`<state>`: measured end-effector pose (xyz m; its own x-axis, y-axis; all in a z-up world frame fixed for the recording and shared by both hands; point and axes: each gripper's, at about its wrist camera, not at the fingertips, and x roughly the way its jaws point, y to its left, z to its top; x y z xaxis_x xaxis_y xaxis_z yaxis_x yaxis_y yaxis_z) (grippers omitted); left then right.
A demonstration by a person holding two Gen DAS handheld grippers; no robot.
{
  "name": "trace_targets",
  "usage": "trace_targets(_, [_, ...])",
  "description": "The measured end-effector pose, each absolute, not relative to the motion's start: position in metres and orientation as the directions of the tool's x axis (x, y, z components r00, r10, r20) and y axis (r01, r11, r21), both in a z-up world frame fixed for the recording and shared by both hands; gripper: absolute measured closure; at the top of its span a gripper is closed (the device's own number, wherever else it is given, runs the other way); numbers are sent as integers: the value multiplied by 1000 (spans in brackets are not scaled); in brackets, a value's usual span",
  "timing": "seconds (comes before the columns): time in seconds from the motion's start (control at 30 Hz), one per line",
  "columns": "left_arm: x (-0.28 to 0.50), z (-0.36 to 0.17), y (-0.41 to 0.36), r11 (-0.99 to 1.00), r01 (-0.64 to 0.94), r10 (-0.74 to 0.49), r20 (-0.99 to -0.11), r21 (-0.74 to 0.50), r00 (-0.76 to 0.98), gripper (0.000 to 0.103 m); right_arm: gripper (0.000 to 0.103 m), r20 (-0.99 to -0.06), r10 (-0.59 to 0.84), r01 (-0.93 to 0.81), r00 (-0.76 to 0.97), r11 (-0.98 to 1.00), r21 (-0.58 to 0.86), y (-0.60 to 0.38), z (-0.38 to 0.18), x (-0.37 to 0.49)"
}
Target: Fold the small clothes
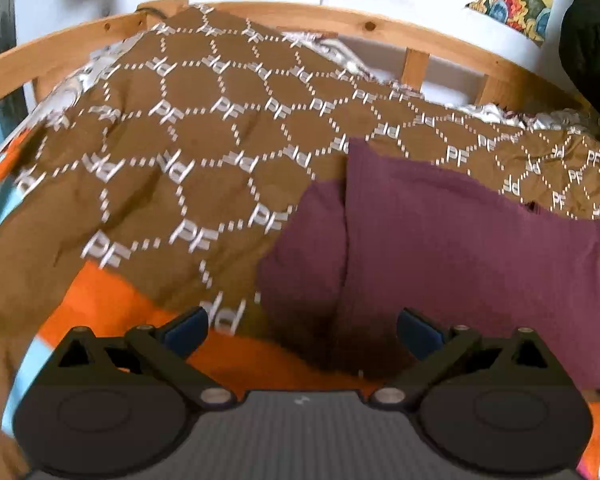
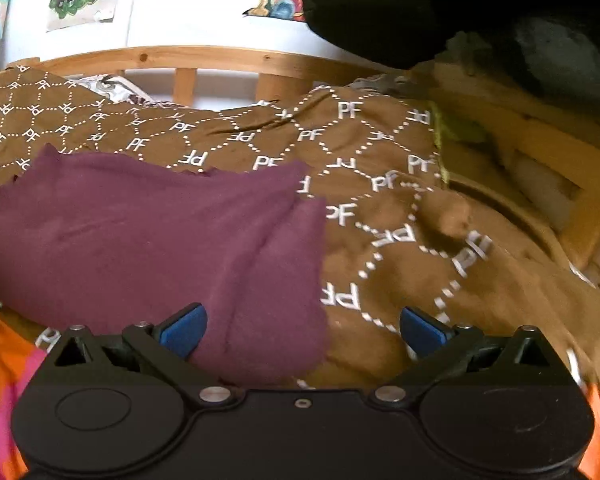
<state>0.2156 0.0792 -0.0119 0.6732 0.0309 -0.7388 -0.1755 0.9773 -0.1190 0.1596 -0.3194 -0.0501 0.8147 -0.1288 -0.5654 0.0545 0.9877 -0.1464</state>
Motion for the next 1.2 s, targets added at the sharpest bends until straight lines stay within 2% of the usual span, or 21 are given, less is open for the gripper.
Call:
trace_targets(0.2, [186,-23,67,962,-222,24,-768,-156,640,0,1,-574,-128,57,809,989,-139,-321,-53,152])
trace_targets(0.4, [169,-41,62,898,-341,-32,-814,-278,580,1,1,-593,-108,57,798,993,-104,-325,-60,151])
trace_targets(0.53, [172,-42,57,920,-318,-12,-828,-229,561,0,1,-593,-102,80,799,995,-63,-327,-62,150])
trace_targets(0.7, [172,-44,59,917,-317,-27,-828,-244,560,0,1,-470,-24,83,882,991,106,-329,-47,127])
trace_targets(0.83, [183,-45,57,931,-292,-21,-832,-218,554,0,1,-403,-11,43,915,997,69,-311,-39,121])
trace_targets(1.0, [203,-43,61,928,-289,-39,-832,-236,553,0,1,-421,23,-30,907,1000,-9,-279,-38,136])
trace_targets(1.2, [215,-44,64,931,-298,-27,-854,-210,519,0,1,-461,61,-43,885,998,49,-242,-42,183])
